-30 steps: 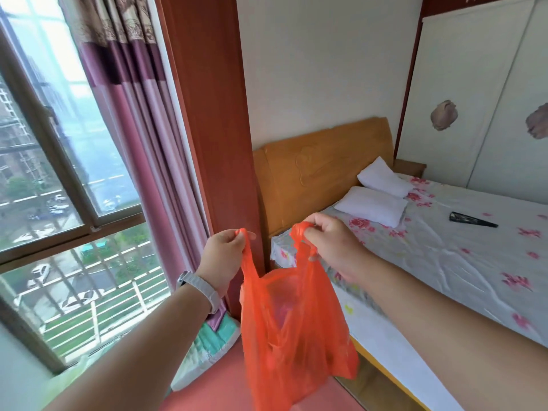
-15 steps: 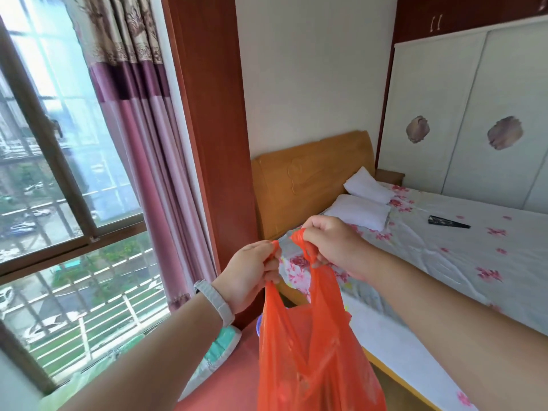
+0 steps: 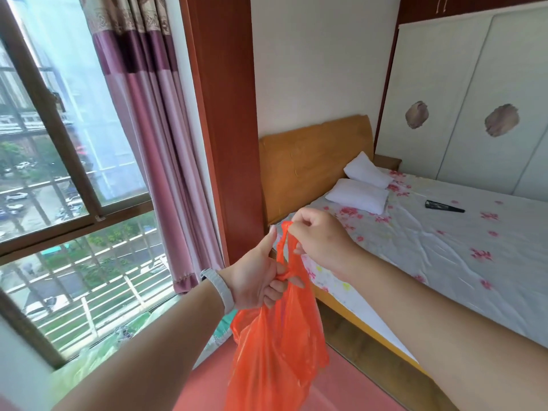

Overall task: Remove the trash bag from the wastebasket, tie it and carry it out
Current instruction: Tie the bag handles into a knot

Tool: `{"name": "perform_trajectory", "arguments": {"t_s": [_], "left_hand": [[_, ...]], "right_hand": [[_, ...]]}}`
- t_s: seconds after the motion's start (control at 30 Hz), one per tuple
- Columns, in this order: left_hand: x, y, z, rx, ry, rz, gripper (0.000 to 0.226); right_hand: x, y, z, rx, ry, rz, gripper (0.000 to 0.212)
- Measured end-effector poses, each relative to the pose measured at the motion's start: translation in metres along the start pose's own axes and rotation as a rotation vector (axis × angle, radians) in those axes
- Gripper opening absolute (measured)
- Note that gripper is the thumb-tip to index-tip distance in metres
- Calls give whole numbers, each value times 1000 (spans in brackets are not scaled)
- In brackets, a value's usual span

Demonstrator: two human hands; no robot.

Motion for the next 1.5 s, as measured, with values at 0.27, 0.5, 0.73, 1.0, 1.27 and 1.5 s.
{"name": "perform_trajectory", "arguments": {"t_s": [0.27, 0.5, 0.73, 1.0, 1.27, 1.5], "left_hand": [[4, -7, -23, -106, -102, 101, 39], [11, -5, -46, -198, -219, 133, 48], [3, -4, -54, -175, -232, 137, 27], [-8, 7, -60, -164, -266, 157, 37], [-2, 11, -64, -136, -301, 103, 11], [-9, 9, -58, -125, -145, 173, 18]], "right_hand": [[23, -37, 58, 354, -54, -169, 19], [20, -53, 86, 602, -198, -293, 10], [-15, -13, 64, 410, -136, -142, 12], [-42, -9, 76, 438, -114, -131, 18], [-41, -6, 83, 401, -59, -164, 27], [-39, -2, 83, 356, 4, -165, 25]]}}
Point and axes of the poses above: each hand's wrist, its own y-axis towards the middle knuckle, its own z-axis out of the palm, x = y × z, the point moved 9 cm from there along y, towards the middle knuckle, and after that the axes turned 15 degrees about -x, right-handed, at the moved point
